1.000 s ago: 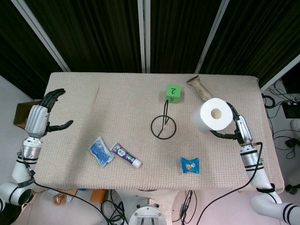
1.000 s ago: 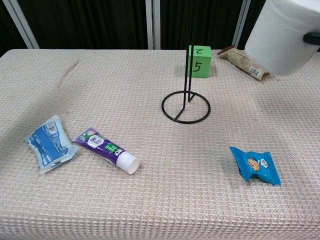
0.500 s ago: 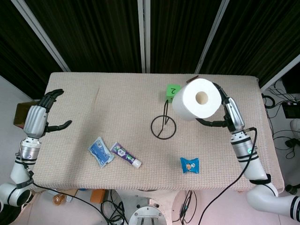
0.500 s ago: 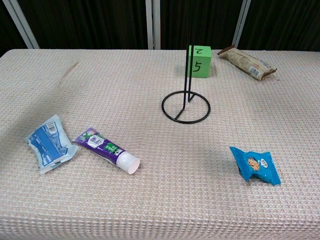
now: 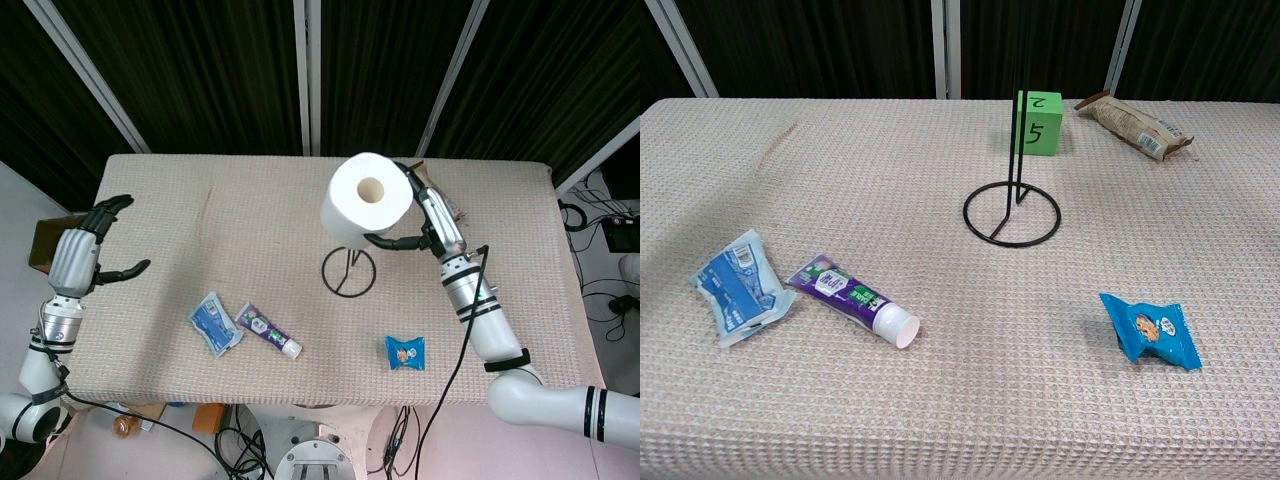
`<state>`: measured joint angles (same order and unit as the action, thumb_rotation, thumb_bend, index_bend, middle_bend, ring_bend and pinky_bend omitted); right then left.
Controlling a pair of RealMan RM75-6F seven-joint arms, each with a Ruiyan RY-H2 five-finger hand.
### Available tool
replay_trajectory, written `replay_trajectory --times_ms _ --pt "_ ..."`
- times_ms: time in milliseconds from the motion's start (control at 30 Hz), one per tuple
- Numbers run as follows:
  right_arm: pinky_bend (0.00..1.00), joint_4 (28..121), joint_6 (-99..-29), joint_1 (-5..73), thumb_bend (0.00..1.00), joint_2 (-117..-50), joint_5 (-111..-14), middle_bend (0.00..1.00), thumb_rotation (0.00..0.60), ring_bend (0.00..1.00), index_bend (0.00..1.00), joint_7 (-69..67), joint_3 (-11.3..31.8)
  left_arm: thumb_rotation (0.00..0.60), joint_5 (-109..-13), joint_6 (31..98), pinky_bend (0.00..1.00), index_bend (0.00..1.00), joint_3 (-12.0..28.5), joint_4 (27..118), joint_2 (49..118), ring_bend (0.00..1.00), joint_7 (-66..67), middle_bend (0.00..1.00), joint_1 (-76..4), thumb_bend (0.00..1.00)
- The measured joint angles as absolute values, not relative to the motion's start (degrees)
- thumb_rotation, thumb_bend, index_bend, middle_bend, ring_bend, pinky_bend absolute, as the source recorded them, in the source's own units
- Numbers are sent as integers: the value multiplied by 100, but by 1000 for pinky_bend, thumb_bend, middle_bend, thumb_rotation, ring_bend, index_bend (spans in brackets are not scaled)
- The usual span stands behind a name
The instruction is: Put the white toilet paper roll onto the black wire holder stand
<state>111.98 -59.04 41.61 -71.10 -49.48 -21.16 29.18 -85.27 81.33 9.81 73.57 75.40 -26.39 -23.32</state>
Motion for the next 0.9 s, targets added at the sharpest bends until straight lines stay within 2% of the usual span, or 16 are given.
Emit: replay_trajectory --times_ms 267,900 --pt "218 11193 -5834 4399 230 -7310 -4355 463 600 267 508 -1797 2962 174 -8519 8068 320 140 954 7250 7582 158 -2734 147 -2335 92" --pt "218 10680 -5724 4431 229 -7712 -4186 453 600 267 509 -1595 2703 174 -8527 8057 321 140 940 7088 7703 158 -2857 147 -2335 92"
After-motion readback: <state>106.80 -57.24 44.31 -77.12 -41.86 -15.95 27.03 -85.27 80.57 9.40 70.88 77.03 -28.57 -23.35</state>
